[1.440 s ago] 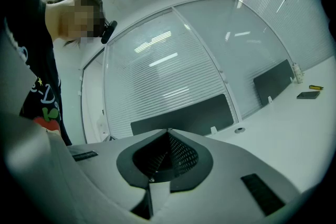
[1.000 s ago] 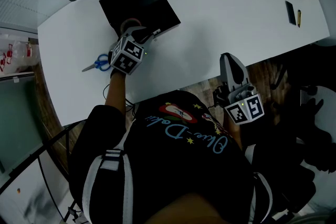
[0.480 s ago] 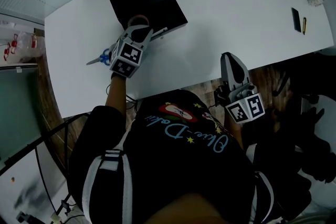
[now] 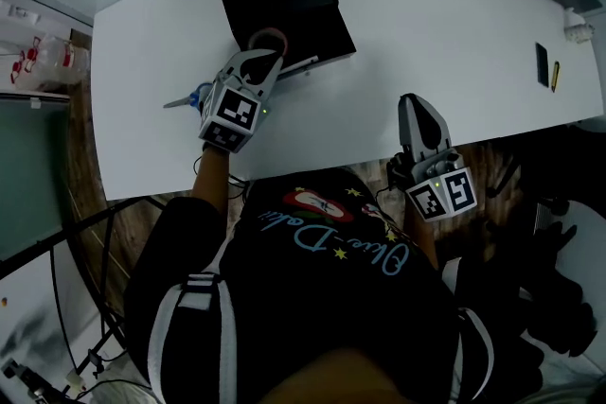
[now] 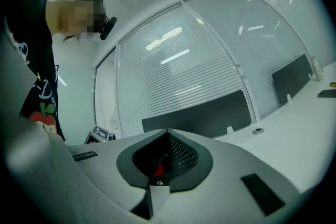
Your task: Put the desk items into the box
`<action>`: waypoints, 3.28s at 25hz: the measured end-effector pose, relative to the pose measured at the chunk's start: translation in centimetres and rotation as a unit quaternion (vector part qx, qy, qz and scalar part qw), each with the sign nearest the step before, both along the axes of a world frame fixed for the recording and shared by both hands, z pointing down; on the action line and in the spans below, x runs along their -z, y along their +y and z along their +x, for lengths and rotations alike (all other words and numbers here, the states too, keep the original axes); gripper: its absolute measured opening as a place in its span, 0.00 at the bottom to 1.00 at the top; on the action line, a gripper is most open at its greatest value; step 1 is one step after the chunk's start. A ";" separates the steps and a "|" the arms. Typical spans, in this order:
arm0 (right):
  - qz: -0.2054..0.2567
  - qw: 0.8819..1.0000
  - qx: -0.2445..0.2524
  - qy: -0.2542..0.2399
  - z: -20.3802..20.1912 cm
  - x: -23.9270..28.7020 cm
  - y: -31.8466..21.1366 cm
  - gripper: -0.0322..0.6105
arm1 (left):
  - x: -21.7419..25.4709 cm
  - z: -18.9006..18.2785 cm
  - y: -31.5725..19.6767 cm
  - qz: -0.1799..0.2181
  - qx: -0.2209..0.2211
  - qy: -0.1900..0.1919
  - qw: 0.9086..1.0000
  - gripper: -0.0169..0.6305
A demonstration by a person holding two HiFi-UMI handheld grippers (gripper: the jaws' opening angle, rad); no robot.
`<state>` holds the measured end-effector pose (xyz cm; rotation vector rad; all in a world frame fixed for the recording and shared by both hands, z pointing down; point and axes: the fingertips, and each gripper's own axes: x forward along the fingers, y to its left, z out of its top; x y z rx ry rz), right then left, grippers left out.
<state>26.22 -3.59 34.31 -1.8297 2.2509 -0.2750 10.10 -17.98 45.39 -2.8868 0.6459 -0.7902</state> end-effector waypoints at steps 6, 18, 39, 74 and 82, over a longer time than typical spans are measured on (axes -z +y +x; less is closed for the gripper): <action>0.011 1.000 0.027 -0.007 0.2 0.2 -0.4 0.10 | 2.0 -0.7 1.2 0.006 0.034 0.015 0.999 0.07; 0.023 0.994 0.106 -0.024 0.5 0.8 0.6 0.10 | 5.1 -2.0 5.5 0.035 0.110 0.018 0.993 0.07; 0.027 0.977 0.209 -0.043 -2.2 0.6 3.7 0.10 | 7.0 -6.9 12.7 0.069 0.218 0.004 0.974 0.07; 0.000 0.971 0.237 -0.028 -6.6 -1.0 5.7 0.10 | 5.7 -14.0 16.2 0.096 0.263 -0.021 0.960 0.07; 0.006 0.975 0.220 -0.029 -10.8 -0.1 2.8 0.10 | 5.6 -17.1 11.6 0.099 0.229 -0.022 0.968 0.07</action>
